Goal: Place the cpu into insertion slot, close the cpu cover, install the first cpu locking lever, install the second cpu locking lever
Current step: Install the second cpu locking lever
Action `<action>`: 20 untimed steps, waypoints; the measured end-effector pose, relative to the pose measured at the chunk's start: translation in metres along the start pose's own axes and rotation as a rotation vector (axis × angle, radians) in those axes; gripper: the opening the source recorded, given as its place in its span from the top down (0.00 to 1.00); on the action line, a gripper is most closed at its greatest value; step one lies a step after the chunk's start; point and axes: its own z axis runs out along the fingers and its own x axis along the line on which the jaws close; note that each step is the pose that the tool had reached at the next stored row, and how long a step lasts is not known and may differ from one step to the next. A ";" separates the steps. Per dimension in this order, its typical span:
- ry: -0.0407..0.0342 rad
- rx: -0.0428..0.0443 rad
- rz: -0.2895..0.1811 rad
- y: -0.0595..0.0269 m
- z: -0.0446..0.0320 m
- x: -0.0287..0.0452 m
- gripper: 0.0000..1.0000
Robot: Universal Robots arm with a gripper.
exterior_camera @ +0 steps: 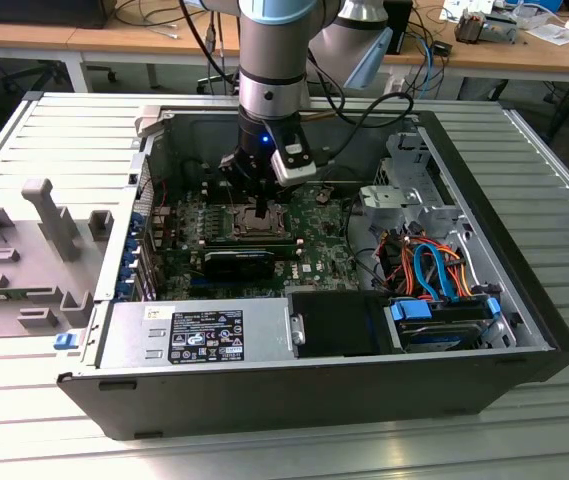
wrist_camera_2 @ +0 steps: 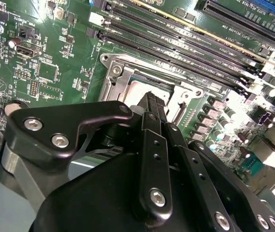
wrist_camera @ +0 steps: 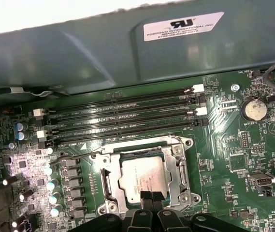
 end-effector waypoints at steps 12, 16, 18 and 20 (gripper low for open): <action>0.0010 -0.0332 -0.107 0.0000 0.0000 0.0000 0.89; -0.0010 -0.0313 -0.171 0.0000 0.0000 0.0000 0.89; -0.0019 -0.0304 -0.202 0.0000 0.0000 0.0000 0.89; -0.0020 -0.0304 -0.203 0.0000 0.0000 0.0000 0.89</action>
